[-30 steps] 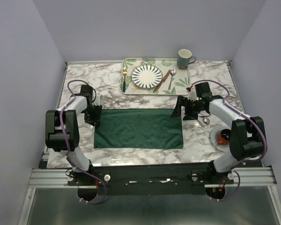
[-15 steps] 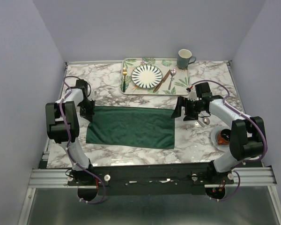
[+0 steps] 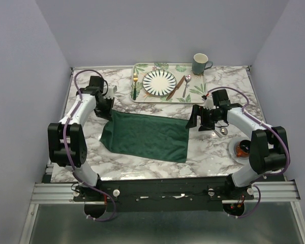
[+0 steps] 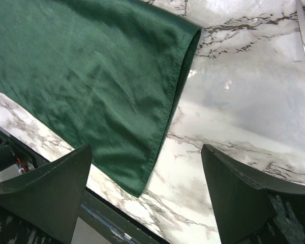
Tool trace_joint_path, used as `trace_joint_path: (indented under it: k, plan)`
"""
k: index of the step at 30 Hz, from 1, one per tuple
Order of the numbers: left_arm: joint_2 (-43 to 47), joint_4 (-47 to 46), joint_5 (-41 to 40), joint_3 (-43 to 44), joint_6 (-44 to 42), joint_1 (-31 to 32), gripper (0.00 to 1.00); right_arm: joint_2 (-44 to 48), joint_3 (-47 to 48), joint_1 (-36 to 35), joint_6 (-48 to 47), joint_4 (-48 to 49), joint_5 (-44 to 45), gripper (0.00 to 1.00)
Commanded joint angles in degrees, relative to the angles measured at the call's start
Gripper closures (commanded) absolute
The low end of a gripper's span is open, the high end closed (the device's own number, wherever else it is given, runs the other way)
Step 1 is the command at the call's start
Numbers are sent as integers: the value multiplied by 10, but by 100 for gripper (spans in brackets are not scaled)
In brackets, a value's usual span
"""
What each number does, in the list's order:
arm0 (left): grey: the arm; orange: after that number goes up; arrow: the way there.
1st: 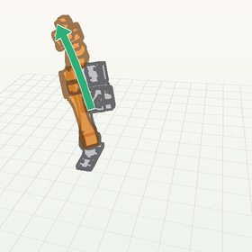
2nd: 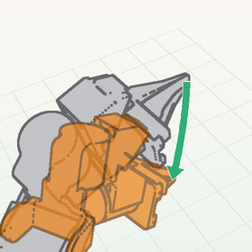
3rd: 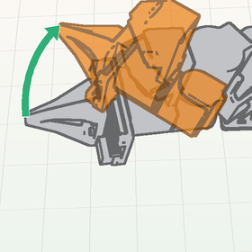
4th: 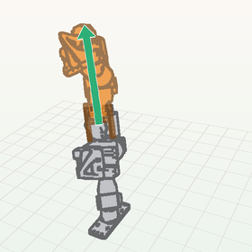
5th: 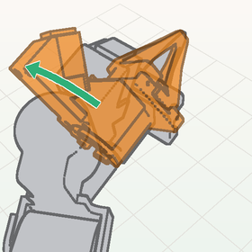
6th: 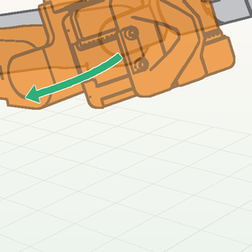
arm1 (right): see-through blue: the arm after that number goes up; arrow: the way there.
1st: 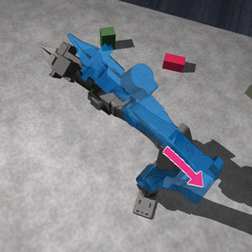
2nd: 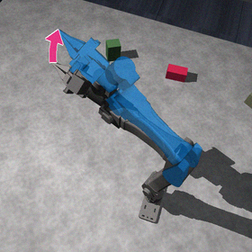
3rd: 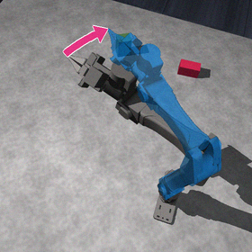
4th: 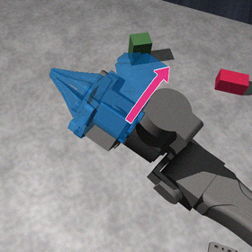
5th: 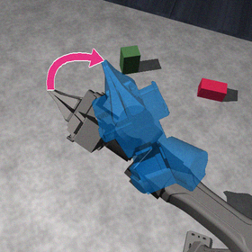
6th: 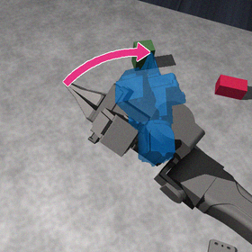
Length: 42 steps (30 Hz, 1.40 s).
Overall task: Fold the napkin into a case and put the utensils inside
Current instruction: Fold the rectangle-folded napkin at the center of the board.
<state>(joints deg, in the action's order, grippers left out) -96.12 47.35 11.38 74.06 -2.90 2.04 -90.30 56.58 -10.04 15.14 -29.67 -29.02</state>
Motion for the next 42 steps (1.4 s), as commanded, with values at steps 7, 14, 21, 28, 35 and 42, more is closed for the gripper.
trace_joint_path:
  k: [7, 14, 21, 28, 35, 42]
  plan:
    - [-15, 13, 140, 49, 98, 138, 100, -6, -8, -2, -10, -8, -25, 4]
    - [-74, -39, 199, 70, 176, 234, 100, -15, -12, -2, -14, -10, -34, 3]
    - [-152, -89, 234, 108, 235, 302, 100, -28, -14, -2, -12, -10, -41, 1]
    - [-204, -123, 256, 132, 279, 343, 100, -39, -14, -2, -8, -9, -45, 2]
    - [-213, -137, 268, 138, 292, 348, 60, -43, -13, -2, -9, -7, -46, 2]
    - [-99, -112, 256, 92, 152, 314, 27, -16, 2, -2, -30, -9, -46, 8]
